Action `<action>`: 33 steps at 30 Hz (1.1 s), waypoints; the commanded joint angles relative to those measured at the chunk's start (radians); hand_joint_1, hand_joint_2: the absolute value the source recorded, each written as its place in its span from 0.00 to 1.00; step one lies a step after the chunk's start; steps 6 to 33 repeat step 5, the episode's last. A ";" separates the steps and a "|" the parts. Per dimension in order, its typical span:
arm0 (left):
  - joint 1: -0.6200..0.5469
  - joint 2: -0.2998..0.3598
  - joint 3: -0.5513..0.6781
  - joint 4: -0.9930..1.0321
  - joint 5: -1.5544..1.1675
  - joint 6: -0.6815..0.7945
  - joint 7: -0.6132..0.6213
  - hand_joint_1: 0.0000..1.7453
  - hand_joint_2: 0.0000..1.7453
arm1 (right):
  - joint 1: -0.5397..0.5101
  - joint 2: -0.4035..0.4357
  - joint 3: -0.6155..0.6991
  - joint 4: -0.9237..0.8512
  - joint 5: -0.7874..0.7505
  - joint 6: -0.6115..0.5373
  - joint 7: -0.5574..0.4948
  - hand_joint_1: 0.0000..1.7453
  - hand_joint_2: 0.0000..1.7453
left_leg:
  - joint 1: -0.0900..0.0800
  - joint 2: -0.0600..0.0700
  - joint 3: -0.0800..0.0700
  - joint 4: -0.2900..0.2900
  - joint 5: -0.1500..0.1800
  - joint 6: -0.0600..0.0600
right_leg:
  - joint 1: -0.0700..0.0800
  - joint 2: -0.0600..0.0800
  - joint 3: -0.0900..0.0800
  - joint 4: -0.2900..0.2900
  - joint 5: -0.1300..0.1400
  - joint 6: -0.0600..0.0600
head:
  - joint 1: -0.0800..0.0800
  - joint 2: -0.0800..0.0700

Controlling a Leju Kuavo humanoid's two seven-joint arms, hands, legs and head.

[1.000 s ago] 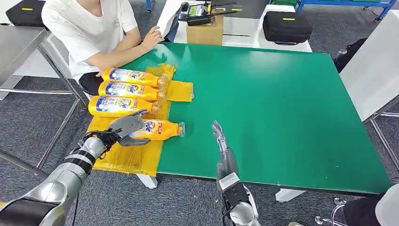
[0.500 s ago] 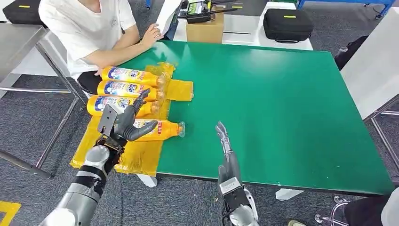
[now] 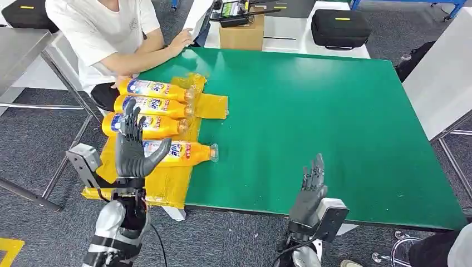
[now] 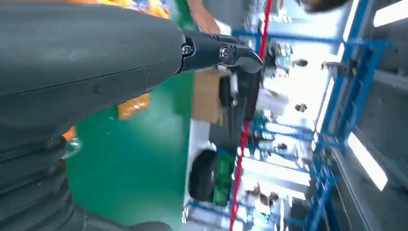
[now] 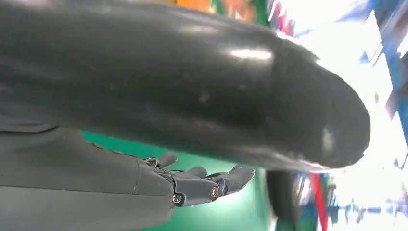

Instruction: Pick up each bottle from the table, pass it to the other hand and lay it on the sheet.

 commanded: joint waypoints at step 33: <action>0.155 -0.023 -0.146 -0.069 -0.147 0.212 -0.015 0.00 1.00 | 0.074 0.026 -0.087 -0.069 0.125 -0.223 0.064 0.00 0.00 | 0.001 0.000 0.006 0.000 -0.004 -0.001 | 0.001 -0.002 0.005 0.000 -0.003 -0.002 | 0.000 0.000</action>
